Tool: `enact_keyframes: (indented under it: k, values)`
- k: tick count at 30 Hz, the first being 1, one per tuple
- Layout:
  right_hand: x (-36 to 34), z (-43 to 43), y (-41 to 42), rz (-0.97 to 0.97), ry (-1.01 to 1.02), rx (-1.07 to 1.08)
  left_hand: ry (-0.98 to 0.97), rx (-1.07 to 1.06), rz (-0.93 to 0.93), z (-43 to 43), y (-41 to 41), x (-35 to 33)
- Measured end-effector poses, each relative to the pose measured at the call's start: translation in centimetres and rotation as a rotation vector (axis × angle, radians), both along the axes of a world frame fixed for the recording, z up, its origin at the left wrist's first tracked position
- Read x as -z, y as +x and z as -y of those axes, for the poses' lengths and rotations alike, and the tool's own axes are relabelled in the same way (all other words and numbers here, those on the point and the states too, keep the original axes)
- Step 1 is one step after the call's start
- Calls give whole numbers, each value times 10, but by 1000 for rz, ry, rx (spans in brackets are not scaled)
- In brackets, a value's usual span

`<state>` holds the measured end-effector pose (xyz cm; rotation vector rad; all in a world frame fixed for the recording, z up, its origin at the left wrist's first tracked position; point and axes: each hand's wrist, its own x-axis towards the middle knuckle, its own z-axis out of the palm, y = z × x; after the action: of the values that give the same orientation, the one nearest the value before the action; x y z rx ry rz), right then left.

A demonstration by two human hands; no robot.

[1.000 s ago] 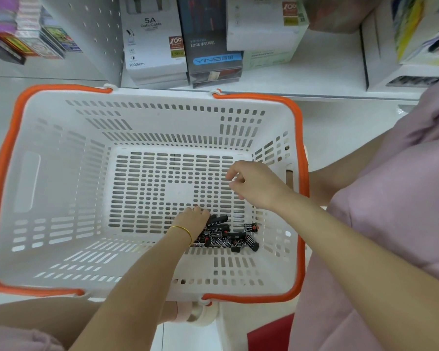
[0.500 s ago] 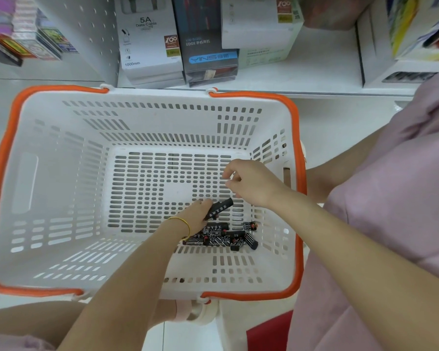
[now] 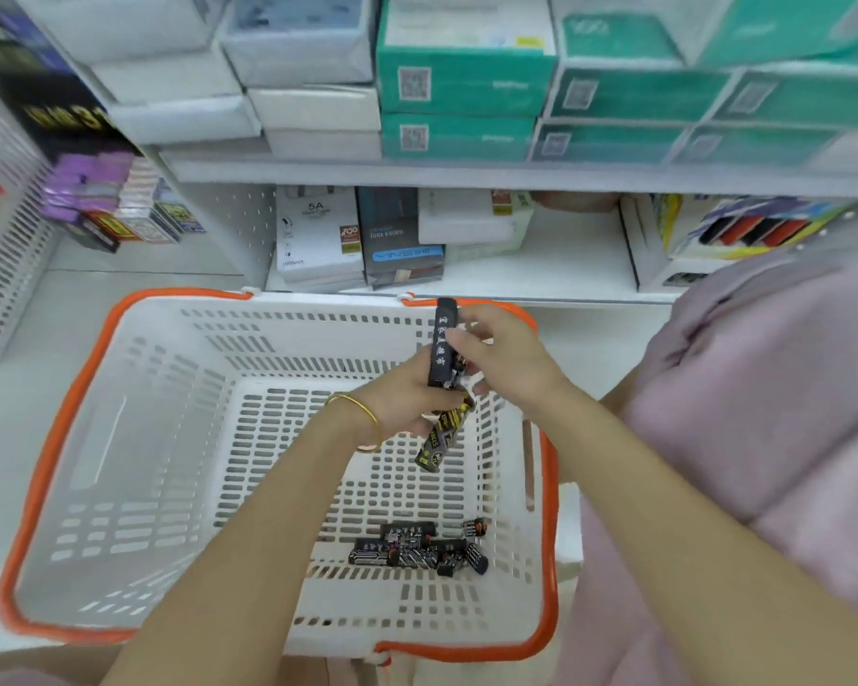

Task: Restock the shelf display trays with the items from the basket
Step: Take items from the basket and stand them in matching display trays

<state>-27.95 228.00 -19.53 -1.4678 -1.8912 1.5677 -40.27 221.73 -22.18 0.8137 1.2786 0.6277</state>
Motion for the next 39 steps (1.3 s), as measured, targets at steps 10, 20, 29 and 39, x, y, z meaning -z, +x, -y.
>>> enact_keyframes:
  k: [10, 20, 29, 39]
  values:
    - [-104, -12, 19, -440, -34, 50, 192, -116, -124, -8, 27, -119]
    - [-215, -39, 96, -879, 104, 310, 328, -219, 52, -39, 81, -225]
    - [-301, -80, 178, -763, 431, 404, 444, -153, 145, -101, 159, -316]
    - [-336, -156, 208, -410, 924, 454, 434, -175, 215, -138, 186, -331]
